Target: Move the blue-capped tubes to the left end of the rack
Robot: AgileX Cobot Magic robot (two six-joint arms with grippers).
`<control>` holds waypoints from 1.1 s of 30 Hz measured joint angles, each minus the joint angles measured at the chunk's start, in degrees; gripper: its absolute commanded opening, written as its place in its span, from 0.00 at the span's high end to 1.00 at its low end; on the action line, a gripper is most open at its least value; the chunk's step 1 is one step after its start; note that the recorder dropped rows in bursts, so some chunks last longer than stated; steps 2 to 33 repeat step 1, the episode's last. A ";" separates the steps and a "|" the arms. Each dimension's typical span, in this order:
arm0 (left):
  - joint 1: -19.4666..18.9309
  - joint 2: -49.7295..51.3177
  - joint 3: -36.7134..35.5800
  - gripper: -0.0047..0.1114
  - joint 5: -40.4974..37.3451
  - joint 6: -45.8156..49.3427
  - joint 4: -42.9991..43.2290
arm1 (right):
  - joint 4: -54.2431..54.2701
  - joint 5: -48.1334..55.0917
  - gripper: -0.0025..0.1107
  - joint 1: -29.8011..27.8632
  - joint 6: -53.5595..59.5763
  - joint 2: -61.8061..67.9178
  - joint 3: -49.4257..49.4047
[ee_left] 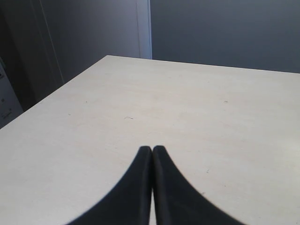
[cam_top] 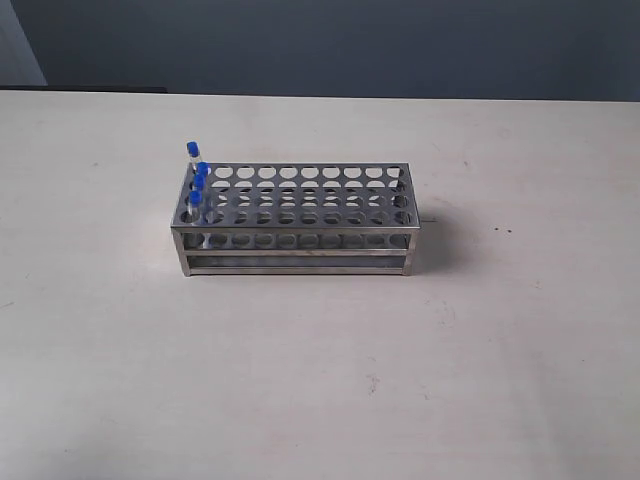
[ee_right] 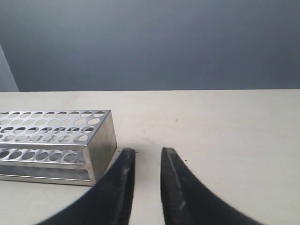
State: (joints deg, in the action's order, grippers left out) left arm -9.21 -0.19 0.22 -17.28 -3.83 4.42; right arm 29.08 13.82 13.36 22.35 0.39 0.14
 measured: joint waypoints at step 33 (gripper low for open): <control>0.00 0.00 0.00 0.96 0.00 0.00 0.00 | 0.00 0.00 0.80 0.00 0.00 0.00 0.00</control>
